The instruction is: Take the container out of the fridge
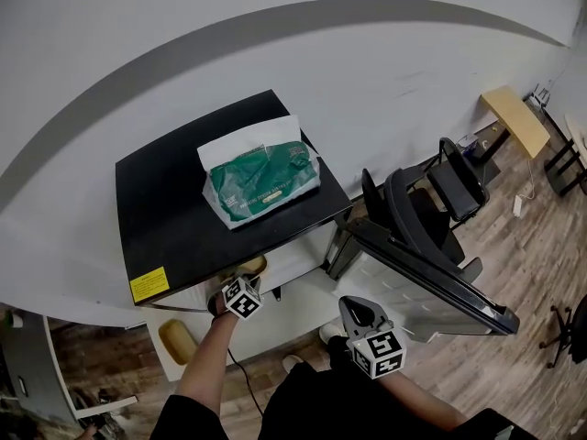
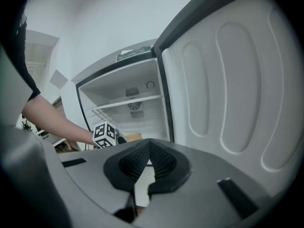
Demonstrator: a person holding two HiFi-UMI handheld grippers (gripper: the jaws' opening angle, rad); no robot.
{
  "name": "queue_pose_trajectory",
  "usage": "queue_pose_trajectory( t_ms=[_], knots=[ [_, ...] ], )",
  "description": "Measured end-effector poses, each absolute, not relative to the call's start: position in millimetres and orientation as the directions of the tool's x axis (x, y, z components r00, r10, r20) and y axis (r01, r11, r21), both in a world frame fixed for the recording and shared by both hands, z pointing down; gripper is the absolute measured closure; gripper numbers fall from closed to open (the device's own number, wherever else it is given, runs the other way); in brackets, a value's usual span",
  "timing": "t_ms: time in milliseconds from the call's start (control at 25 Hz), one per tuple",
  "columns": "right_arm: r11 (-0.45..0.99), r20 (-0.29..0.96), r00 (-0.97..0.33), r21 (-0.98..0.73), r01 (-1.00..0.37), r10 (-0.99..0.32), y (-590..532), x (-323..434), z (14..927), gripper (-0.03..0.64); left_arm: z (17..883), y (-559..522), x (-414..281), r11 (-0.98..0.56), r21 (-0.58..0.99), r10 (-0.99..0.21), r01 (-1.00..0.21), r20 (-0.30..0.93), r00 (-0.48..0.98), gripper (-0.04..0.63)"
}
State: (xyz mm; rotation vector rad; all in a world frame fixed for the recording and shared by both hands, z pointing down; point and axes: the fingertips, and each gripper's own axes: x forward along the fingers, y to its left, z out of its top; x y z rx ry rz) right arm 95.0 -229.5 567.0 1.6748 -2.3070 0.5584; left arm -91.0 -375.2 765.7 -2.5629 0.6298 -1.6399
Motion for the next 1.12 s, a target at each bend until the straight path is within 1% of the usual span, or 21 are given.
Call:
queue_pose_trajectory(
  t_ms=[280,560,800,1000,1120],
  knots=[
    [0.317,0.382,-0.352,-0.154,-0.936,-0.855,-236.2,85.3,558.1,0.617,729.5,-350.1,-79.7,-0.91,-0.248,-0.383,-0.332,0.81,0.445,0.571],
    [0.364,0.358,-0.391,-0.143,-0.92,-0.848,-248.3,72.5,547.0,0.617,681.0,-310.4,-71.1,-0.891,-0.208,-0.415,-0.403,0.735,0.537,0.571],
    [0.423,0.349,-0.439,-0.126,-0.898,-0.828,-255.3,51.8,538.1,0.617,635.5,-274.4,-77.4,-0.855,-0.13,-0.458,-0.503,0.644,0.613,0.571],
    [0.453,0.327,-0.462,-0.11,-0.885,-0.824,-264.6,40.7,527.5,0.617,593.9,-249.0,-95.9,-0.781,-0.065,-0.56,-0.622,0.515,0.649,0.571],
    [0.469,0.315,-0.477,-0.107,-0.877,-0.821,-267.6,34.2,520.4,0.617,574.7,-232.5,-109.4,-0.727,-0.079,-0.627,-0.682,0.48,0.614,0.571]
  ],
)
